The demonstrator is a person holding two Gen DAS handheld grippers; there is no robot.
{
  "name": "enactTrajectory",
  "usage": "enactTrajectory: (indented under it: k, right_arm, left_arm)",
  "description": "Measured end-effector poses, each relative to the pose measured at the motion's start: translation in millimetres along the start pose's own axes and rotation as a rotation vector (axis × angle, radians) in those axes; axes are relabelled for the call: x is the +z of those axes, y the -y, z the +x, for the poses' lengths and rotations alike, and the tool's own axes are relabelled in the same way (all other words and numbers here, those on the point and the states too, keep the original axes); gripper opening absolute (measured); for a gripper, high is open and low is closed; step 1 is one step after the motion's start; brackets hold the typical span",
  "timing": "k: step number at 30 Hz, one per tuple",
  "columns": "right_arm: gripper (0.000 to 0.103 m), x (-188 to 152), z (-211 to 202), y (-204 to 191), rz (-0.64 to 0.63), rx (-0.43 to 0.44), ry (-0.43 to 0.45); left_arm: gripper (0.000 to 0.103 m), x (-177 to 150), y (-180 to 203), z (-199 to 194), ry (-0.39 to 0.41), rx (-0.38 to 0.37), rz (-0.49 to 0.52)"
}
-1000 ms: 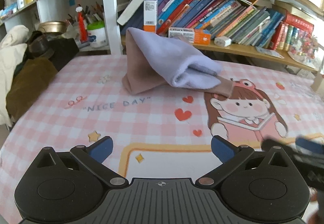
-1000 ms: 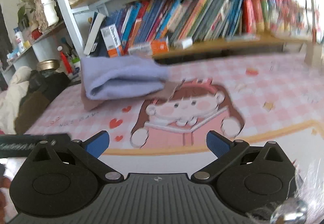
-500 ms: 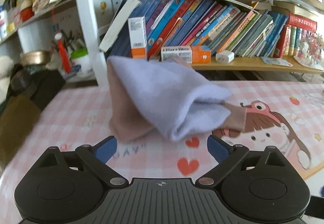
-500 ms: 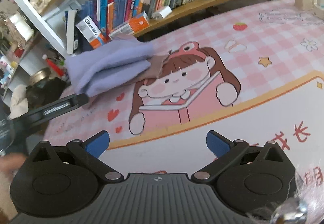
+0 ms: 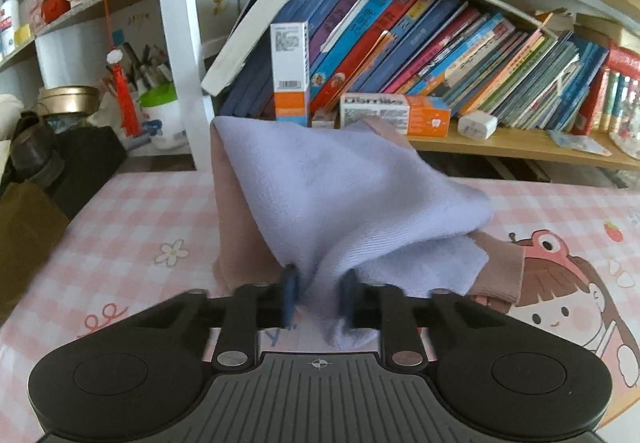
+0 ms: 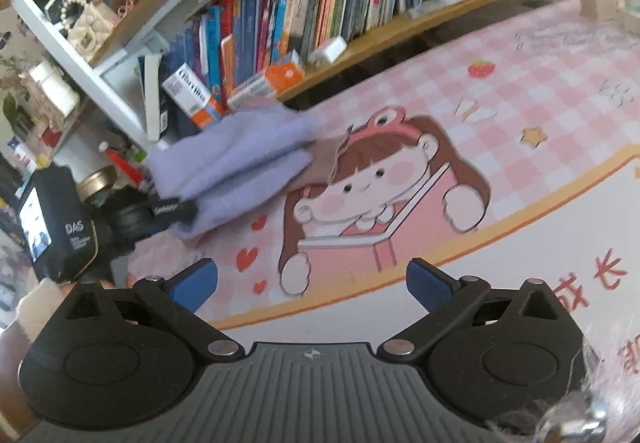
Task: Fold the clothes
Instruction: 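Move the left tool to the sweater and grasp its lavender edge, then lift the sweater with the left tool while the right tool grasps another edge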
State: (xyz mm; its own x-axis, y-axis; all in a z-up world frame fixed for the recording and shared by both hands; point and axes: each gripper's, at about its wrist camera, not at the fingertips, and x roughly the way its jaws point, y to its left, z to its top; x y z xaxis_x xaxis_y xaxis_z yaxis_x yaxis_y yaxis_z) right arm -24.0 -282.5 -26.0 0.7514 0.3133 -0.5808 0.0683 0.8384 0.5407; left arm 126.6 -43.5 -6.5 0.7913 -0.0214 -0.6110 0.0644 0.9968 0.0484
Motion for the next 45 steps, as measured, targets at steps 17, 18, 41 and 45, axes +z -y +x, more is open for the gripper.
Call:
enactTrajectory:
  k: [17, 18, 41, 45]
  right_arm:
    - [0.103, -2.5, 19.2, 42.2, 0.397, 0.242, -0.234]
    - [0.103, -4.7, 21.6, 43.3, 0.417, 0.252, -0.252]
    - [0.038, -39.8, 51.7, 62.6, 0.655, 0.235, -0.401]
    - [0.012, -32.7, 45.8, 66.2, 0.666, 0.317, -0.360]
  left_arm:
    - [0.014, -58.5, 9.0, -155.2, 0.108, -0.165, 0.021]
    - [0.014, -62.5, 10.2, -161.7, 0.114, -0.172, 0.021]
    - [0.013, -93.7, -1.4, -225.9, 0.141, -0.126, -0.013]
    - [0.013, -91.7, -1.7, -228.0, 0.144, -0.145, -0.005]
